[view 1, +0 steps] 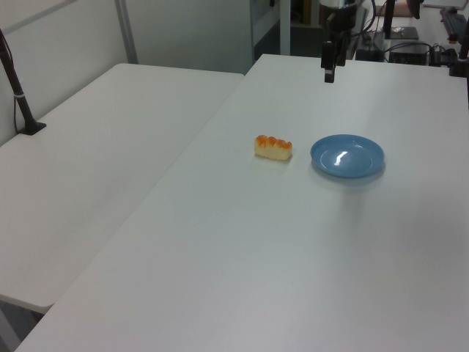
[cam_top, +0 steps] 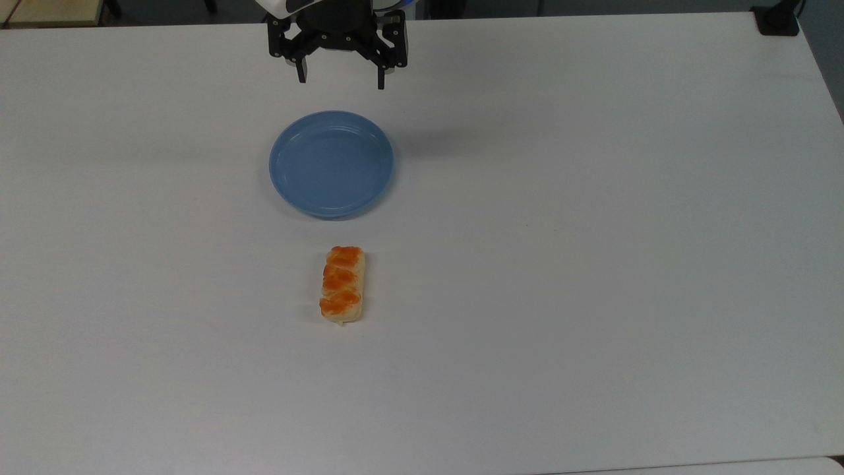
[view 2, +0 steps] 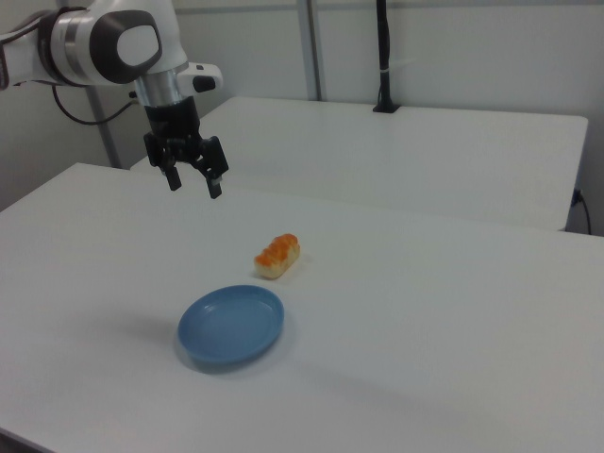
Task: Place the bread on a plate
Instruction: 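Move the open gripper over the plate toward the glazed bread roll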
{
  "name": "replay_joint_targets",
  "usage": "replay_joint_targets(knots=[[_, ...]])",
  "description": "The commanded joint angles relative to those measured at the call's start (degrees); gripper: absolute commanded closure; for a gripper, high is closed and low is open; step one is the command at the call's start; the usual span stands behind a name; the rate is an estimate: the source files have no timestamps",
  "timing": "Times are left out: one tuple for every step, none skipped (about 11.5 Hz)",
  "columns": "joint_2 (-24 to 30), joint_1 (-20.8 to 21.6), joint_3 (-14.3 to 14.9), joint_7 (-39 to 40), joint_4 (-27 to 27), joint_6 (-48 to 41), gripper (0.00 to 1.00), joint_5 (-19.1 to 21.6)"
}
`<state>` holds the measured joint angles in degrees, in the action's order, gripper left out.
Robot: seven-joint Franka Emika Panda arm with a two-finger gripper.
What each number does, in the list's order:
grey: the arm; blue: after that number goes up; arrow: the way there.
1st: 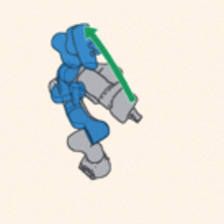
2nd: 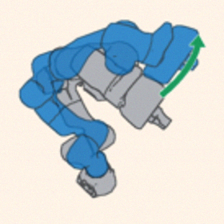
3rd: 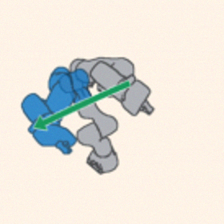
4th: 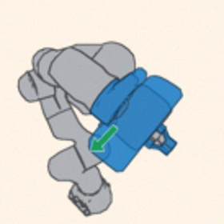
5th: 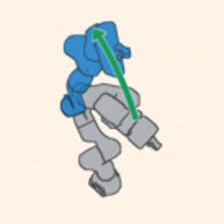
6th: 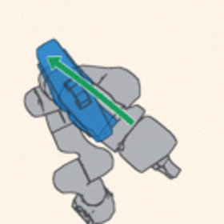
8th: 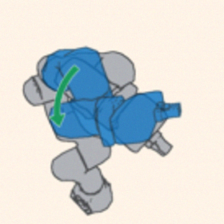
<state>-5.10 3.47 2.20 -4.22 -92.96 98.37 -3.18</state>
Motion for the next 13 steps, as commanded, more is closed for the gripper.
replay_joint_targets(knots=[[-2.43, 0.14, 0.79, -1.49, 1.61, 0.49, 0.0, 1.93], [-2.46, 0.22, 0.79, -1.49, 1.64, 0.41, 0.0, 2.3], [-2.46, 0.22, 0.79, -1.31, 1.64, 0.41, 0.0, 2.21], [-2.46, 0.22, 0.88, -0.88, 1.64, 0.5, 0.0, 2.21], [-2.55, 0.31, 0.88, -0.79, 1.64, 0.5, 0.0, 2.04], [-2.46, 0.31, 0.88, -0.7, 1.64, 0.41, 0.0, 2.04], [-2.46, 0.31, 0.88, -0.7, 1.73, 0.41, 0.0, 2.04], [-2.64, 0.31, 0.88, -0.61, 1.64, 0.5, 0.0, 1.95], [-3.68, 0.22, 1.23, 0.35, 1.82, 0.5, 0.0, 1.86], [-5.52, 0.48, 2.71, 2.45, 3.91, 0.76, 0.0, 2.21], [-8.93, 0.57, 3.34, 3.95, 6.1, 2.59, 0.0, 2.21], [-11.75, 0.57, 3.43, 3.61, 6.65, 6.96, 0.0, 2.04], [-13.87, 0.31, 3.52, 3.26, 6.65, 12.23, 0.0, 1.95]])
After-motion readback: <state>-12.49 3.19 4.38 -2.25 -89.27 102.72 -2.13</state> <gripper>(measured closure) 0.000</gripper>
